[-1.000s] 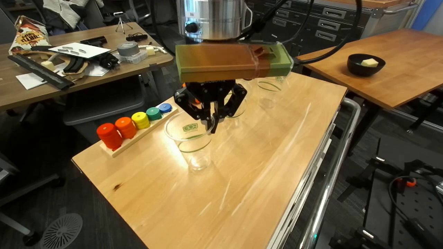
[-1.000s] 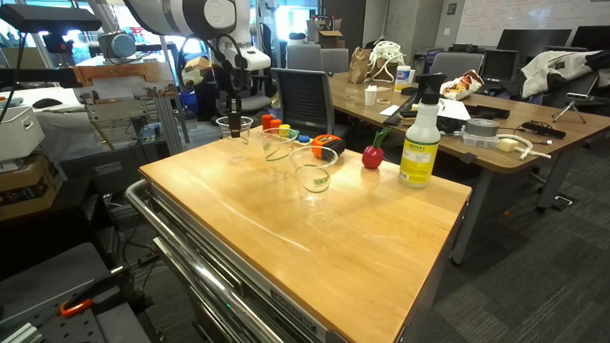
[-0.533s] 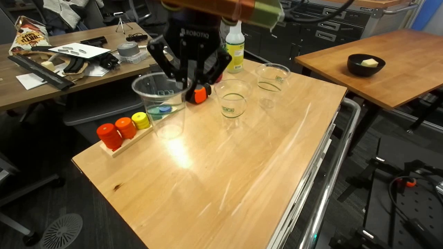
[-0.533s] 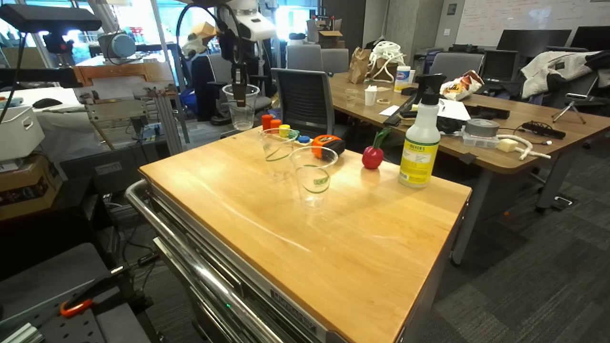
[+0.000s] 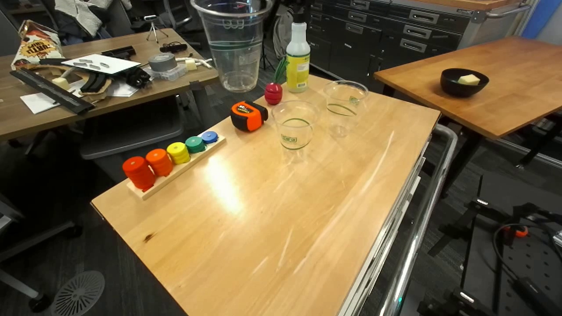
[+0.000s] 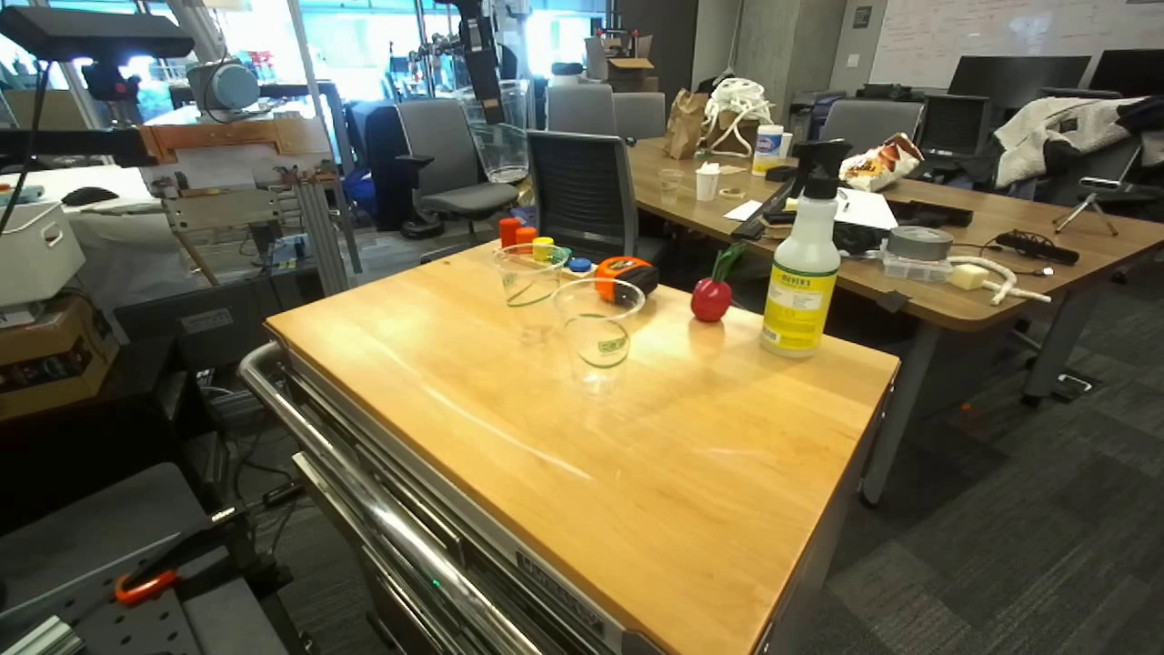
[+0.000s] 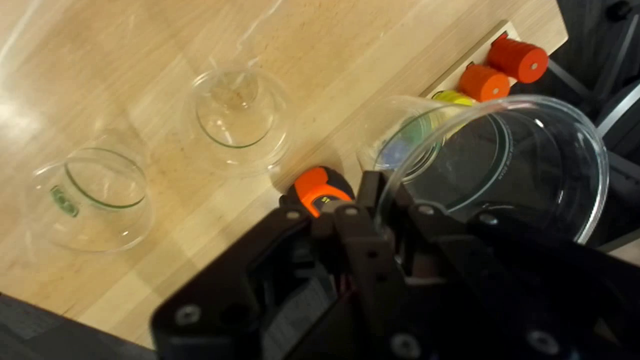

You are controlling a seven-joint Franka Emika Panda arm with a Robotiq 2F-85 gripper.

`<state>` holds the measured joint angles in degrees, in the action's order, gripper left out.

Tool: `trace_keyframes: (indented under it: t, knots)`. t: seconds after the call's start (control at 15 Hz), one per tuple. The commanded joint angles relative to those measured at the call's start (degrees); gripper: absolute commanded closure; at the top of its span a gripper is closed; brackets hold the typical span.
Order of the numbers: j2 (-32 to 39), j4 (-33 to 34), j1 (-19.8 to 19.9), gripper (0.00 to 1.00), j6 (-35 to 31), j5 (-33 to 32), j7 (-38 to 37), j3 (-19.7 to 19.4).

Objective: Stack the cups into the middle cup

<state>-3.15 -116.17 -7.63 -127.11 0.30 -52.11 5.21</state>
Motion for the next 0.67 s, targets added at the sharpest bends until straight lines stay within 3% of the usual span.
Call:
trace_keyframes:
  t: [0.0, 0.2, 0.6]
  knots:
    - [-3.7, -1.4, 2.1, 0.99, 4.7, -3.3, -2.9, 0.2]
    - [-3.9, -2.4, 3.7, 0.99, 7.2, -1.0, -1.1, -0.6]
    - [-2.1, -6.3, 6.4, 0.99, 4.6, 0.3, 0.7, -2.7]
